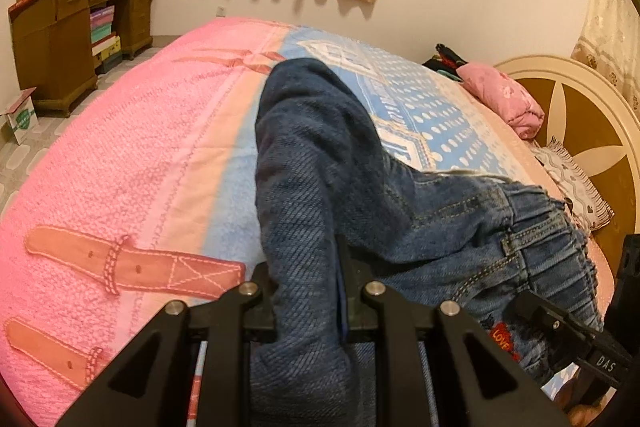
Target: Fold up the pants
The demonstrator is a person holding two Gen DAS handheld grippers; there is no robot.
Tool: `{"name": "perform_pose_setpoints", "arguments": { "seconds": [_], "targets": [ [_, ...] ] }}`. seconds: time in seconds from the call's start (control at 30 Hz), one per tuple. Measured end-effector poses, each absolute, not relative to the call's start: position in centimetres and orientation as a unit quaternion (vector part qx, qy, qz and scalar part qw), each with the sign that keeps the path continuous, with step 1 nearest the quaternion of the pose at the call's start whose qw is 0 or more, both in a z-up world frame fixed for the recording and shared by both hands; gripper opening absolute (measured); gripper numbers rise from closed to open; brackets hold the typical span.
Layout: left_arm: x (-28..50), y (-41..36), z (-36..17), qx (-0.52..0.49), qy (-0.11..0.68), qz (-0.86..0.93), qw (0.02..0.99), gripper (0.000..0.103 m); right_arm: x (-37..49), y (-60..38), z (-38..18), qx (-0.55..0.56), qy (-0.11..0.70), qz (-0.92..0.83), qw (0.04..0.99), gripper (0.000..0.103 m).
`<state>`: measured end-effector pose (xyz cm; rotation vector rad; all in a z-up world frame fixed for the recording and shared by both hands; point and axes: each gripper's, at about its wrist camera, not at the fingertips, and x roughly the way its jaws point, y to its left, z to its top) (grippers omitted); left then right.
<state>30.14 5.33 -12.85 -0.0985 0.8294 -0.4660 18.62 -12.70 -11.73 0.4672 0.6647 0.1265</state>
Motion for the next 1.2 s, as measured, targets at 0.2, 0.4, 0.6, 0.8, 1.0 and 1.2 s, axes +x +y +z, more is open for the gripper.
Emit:
{"name": "perform_pose_setpoints", "arguments": {
  "seconds": [0.2, 0.4, 0.6, 0.8, 1.0, 1.2],
  "targets": [
    [31.3, 4.3, -14.1, -0.056, 0.408, -0.223, 0.884, 0.019, 19.6, -13.4, -12.8, 0.225, 0.327, 0.057, 0.916, 0.034],
    [32.6, 4.1, -13.9, -0.086, 0.401, -0.225, 0.884, 0.019, 20.6, -14.0, -12.8, 0.211, 0.316, 0.053, 0.924, 0.034],
    [33.7, 3.9, -13.7, -0.101, 0.393, -0.228, 0.885, 0.019, 21.2, -14.2, -12.6, 0.2, 0.303, 0.05, 0.93, 0.034],
    [35.1, 3.9, -13.8, -0.126, 0.392, -0.232, 0.881, 0.019, 22.3, -14.5, -12.0, 0.18, 0.295, 0.047, 0.937, 0.034],
    [36.7, 3.8, -14.1, -0.136, 0.39, -0.229, 0.881, 0.019, 24.0, -13.7, -11.2, 0.139, 0.296, 0.049, 0.944, 0.034],
    [39.1, 2.8, -15.7, -0.134, 0.407, -0.223, 0.876, 0.019, 27.0, -14.4, -12.7, 0.127, 0.314, 0.04, 0.94, 0.034]
  ]
}}
